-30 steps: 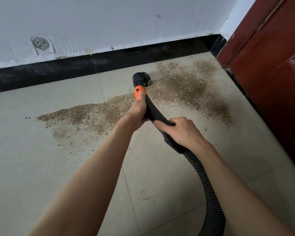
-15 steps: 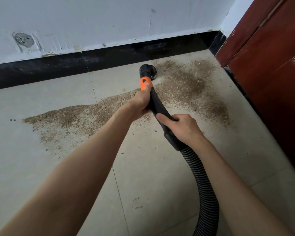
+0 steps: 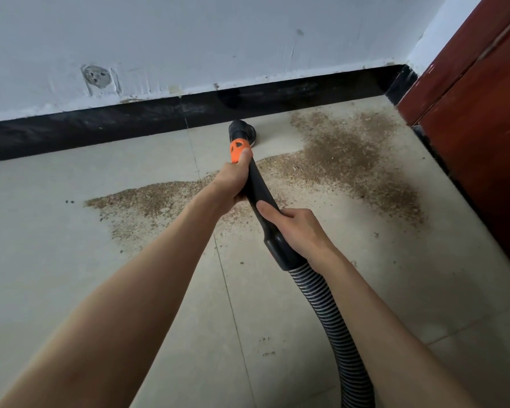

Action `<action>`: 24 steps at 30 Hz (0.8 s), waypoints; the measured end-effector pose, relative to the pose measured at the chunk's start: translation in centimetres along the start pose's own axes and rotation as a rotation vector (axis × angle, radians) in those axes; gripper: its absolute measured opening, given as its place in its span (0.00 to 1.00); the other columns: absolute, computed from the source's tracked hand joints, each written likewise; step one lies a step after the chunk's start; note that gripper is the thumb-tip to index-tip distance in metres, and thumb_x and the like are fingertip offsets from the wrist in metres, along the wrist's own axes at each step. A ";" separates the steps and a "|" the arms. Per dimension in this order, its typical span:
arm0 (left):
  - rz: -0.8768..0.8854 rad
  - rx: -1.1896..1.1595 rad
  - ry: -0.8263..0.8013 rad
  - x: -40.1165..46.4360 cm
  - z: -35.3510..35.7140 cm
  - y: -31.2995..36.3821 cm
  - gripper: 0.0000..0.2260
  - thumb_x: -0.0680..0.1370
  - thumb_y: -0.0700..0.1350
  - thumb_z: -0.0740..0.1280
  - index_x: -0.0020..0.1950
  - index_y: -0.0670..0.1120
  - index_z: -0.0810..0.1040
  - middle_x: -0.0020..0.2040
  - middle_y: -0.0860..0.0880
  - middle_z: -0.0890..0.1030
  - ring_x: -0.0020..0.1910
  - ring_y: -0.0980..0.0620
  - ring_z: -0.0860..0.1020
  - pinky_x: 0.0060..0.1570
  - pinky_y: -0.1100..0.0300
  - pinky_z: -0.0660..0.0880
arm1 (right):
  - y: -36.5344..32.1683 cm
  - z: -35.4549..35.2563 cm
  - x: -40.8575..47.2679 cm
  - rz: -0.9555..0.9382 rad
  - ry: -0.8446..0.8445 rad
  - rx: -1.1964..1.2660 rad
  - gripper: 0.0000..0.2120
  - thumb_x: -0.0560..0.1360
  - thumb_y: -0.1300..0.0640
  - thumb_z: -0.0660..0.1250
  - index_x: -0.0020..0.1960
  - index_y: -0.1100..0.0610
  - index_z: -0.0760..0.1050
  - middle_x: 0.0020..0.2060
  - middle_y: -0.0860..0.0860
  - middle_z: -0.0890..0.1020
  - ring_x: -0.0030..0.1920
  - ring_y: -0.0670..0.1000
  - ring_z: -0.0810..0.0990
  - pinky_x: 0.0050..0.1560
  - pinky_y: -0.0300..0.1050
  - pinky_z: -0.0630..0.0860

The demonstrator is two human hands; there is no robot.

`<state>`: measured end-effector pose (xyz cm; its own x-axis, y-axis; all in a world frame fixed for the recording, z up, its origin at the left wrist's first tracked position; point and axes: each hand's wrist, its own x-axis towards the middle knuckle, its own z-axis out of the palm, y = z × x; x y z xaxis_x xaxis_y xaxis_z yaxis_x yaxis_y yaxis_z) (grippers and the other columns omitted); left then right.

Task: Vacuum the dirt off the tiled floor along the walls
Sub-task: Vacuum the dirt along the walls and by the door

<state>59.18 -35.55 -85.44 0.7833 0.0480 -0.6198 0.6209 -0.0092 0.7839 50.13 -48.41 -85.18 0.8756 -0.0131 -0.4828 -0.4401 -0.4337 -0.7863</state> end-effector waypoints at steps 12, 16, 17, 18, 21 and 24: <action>-0.074 -0.287 0.335 -6.2 -13.5 -6.5 0.25 0.79 0.59 0.57 0.65 0.41 0.69 0.44 0.47 0.75 0.42 0.49 0.76 0.36 0.57 0.74 | -3.6 10.0 -5.2 -0.234 -0.219 -0.341 0.27 0.73 0.32 0.64 0.28 0.53 0.76 0.29 0.48 0.84 0.32 0.48 0.82 0.40 0.44 0.78; -0.068 -0.376 0.474 -8.7 -19.0 -8.5 0.24 0.78 0.61 0.55 0.63 0.43 0.69 0.42 0.49 0.74 0.40 0.51 0.75 0.38 0.57 0.73 | -5.9 14.3 -6.9 -0.338 -0.310 -0.459 0.27 0.73 0.32 0.63 0.30 0.54 0.76 0.29 0.49 0.83 0.31 0.50 0.81 0.40 0.47 0.78; -0.075 -0.405 0.501 -9.2 -20.1 -9.0 0.24 0.78 0.62 0.55 0.63 0.44 0.68 0.43 0.49 0.74 0.41 0.52 0.75 0.38 0.57 0.73 | -6.3 15.2 -7.3 -0.363 -0.329 -0.486 0.27 0.73 0.32 0.63 0.29 0.54 0.75 0.28 0.49 0.82 0.30 0.49 0.81 0.38 0.45 0.77; -0.080 -0.432 0.522 -9.8 -21.1 -9.3 0.24 0.78 0.63 0.55 0.63 0.46 0.67 0.45 0.49 0.75 0.43 0.52 0.75 0.39 0.57 0.73 | -6.7 16.0 -7.7 -0.384 -0.346 -0.513 0.27 0.73 0.32 0.63 0.29 0.53 0.74 0.27 0.48 0.81 0.30 0.49 0.80 0.37 0.45 0.76; -0.089 -0.504 0.545 -11.0 -23.3 -10.2 0.27 0.77 0.65 0.55 0.66 0.46 0.67 0.53 0.47 0.76 0.49 0.49 0.75 0.43 0.55 0.73 | -7.5 17.9 -8.3 -0.398 -0.383 -0.559 0.27 0.73 0.31 0.63 0.31 0.54 0.76 0.30 0.50 0.82 0.33 0.51 0.81 0.39 0.47 0.76; -0.101 -0.543 0.535 -11.5 -24.8 -10.9 0.29 0.77 0.65 0.55 0.69 0.44 0.66 0.52 0.46 0.75 0.49 0.49 0.75 0.45 0.53 0.73 | -7.8 19.3 -8.6 -0.396 -0.411 -0.580 0.28 0.72 0.31 0.63 0.30 0.54 0.76 0.30 0.50 0.82 0.34 0.51 0.81 0.37 0.46 0.75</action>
<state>42.63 -11.20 -85.99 0.5159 0.5007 -0.6951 0.4775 0.5056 0.7186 42.21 -27.51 -82.34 0.7519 0.5221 -0.4026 0.1585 -0.7359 -0.6583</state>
